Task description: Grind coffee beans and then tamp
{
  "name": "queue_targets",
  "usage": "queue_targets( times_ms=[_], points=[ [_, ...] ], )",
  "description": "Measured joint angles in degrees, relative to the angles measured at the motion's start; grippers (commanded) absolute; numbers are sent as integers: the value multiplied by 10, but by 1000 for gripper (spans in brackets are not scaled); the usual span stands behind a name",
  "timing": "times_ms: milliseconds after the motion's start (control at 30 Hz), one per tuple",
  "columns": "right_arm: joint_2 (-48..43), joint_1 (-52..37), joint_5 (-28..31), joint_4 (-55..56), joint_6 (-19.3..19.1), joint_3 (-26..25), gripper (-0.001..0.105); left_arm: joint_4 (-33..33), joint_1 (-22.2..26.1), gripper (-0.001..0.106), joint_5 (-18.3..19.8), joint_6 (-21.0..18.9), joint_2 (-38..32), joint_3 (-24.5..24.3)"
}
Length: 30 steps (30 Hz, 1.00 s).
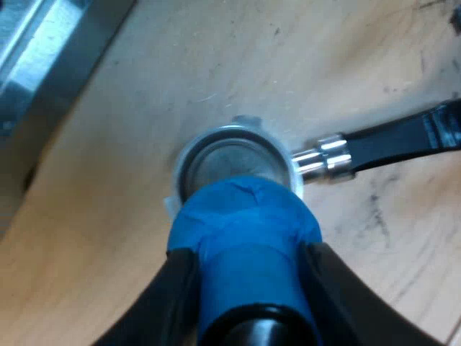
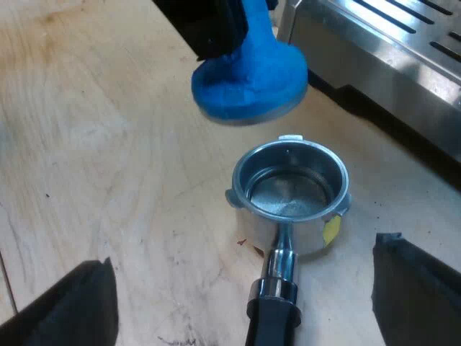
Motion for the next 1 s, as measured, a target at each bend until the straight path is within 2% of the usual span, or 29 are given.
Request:
queue_targets(
  times_ms=[233,400,667,1000],
  points=[
    [0,0,0,0,0,0,72,0,0,0,-12,0,0,0],
    [0,0,0,0,2,0,72,-4,0,0,8,0,0,0],
    [0,0,0,0,2,0,72,-8,0,0,18,0,1,0],
    [0,0,0,0,2,0,72,-13,0,0,20,2,49,-1]
  ],
)
